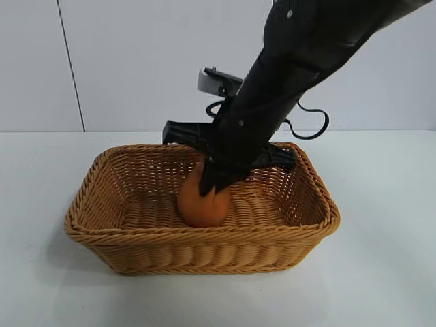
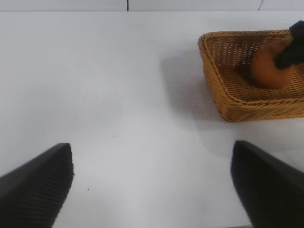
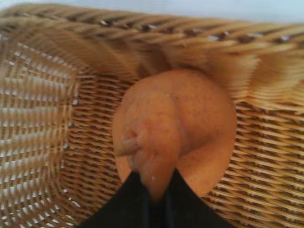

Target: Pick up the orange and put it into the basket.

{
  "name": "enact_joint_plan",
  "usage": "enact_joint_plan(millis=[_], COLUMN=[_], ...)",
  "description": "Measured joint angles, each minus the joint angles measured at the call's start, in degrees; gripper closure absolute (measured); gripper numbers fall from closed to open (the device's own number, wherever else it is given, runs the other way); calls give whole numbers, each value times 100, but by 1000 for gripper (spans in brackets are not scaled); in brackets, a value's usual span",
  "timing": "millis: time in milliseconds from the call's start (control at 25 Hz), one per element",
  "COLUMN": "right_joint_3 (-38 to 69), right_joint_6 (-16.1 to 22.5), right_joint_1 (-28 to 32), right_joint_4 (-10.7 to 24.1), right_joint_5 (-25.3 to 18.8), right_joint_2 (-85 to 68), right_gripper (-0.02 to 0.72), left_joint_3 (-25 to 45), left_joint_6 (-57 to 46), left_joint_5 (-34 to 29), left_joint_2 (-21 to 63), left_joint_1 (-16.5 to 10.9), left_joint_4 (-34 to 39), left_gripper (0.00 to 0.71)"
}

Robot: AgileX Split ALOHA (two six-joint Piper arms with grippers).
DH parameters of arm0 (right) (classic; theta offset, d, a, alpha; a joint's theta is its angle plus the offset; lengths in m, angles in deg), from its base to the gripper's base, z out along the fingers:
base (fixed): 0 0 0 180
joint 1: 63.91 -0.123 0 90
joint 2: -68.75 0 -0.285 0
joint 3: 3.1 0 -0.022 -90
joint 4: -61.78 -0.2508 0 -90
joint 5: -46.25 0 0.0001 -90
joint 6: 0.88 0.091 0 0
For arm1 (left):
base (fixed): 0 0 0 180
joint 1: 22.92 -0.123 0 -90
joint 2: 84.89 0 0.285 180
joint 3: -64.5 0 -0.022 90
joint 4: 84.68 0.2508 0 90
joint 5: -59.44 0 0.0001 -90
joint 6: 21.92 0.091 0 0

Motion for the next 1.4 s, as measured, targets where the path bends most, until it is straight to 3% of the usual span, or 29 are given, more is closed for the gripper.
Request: enact_joint_plan(millis=[80, 160, 240, 320, 440, 600, 920, 1120, 1400], right_joint_3=[-4, -4, -30, -220, -744, -1426, -2055, -2061, -2061], right_joint_6=[0, 109, 352, 490, 492, 459, 480, 430, 222], right_joint_1=[0, 0, 41, 146, 288, 330, 691, 1855, 3330], right_joint_4=[114, 351, 624, 959, 1421, 1896, 2435, 2694, 2479], right_joint_5=[-191, -413, -719, -1302, -2556, -3544, -3703, -3738, -3879], right_joint_2=[-146, -354, -616, -791, -884, -891, -891, -891, -891], right_gripper=[114, 50, 26, 17, 10, 10, 10, 10, 10], left_joint_3=[0, 0, 0, 0, 0, 0, 0, 0, 0], left_joint_6=[0, 0, 0, 0, 0, 0, 0, 0, 0], left_joint_5=[0, 0, 0, -12, -6, -6, -6, -6, -6], left_joint_2=[0, 0, 0, 0, 0, 0, 0, 0, 0], left_joint_1=[0, 0, 0, 0, 0, 0, 0, 0, 0], left_joint_4=[0, 0, 0, 0, 0, 0, 0, 0, 0], left_gripper=[67, 67, 67, 67, 67, 67, 67, 67, 67])
